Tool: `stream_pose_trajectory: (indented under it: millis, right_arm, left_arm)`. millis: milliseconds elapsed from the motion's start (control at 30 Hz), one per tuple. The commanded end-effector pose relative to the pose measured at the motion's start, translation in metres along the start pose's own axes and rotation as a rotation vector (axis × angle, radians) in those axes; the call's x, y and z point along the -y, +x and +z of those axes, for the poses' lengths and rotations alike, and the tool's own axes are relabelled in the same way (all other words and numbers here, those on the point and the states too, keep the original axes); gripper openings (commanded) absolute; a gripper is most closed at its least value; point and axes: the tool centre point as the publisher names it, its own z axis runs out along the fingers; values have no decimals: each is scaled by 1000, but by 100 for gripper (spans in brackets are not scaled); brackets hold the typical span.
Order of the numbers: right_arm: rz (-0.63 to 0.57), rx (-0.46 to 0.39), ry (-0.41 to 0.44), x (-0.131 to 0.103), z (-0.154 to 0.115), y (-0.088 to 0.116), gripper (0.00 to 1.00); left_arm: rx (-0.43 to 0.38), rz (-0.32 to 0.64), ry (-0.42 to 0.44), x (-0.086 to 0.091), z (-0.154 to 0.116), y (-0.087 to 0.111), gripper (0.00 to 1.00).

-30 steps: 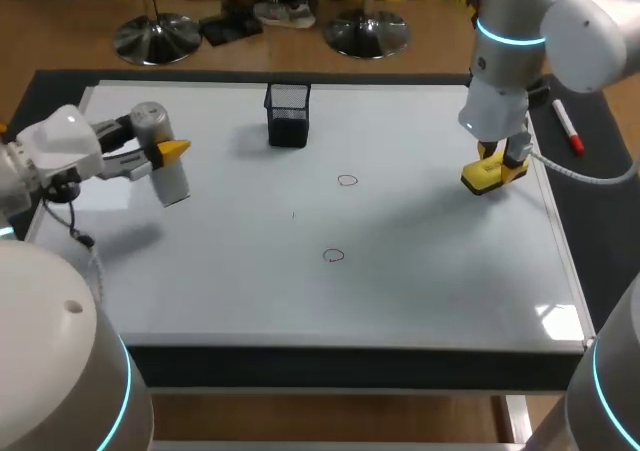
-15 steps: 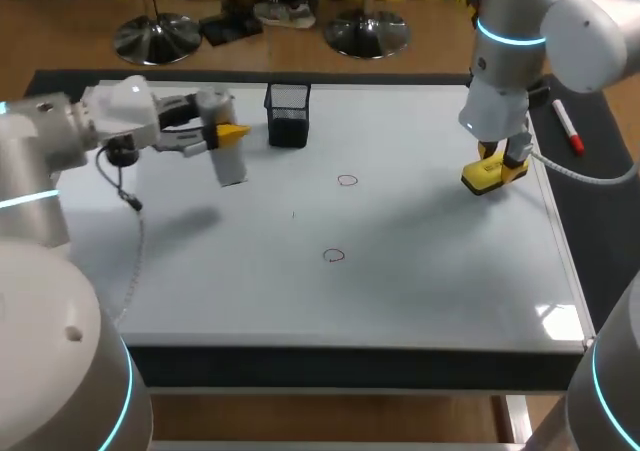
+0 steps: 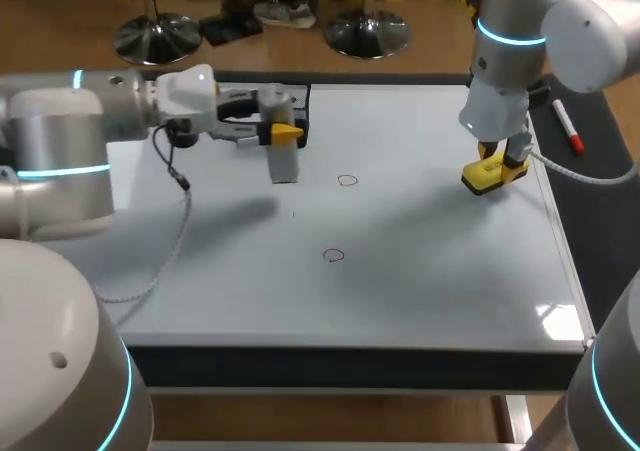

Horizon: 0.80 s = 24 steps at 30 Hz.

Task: Pick up the inspection probe, press it on each red-marked spot on the whiteboard one by one, put down the probe, pick up the eraser, and wipe off all the red marks.

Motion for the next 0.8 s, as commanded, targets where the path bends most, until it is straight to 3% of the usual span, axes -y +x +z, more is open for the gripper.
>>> stream_pose_trajectory:
  millis: [33, 467, 800]
  right_arm:
    - [-1, -2, 2, 1, -1, 0, 0]
    - [-1, -2, 2, 1, -1, 0, 0]
    - [-1, -2, 2, 1, -1, 0, 0]
  left_arm:
    - [-157, 1, 4, -7, 33, -7, 0]
    - [-260, 6, -1, -16, 80, -9, 0]
    - [-287, 9, 10, -27, 93, -13, 0]
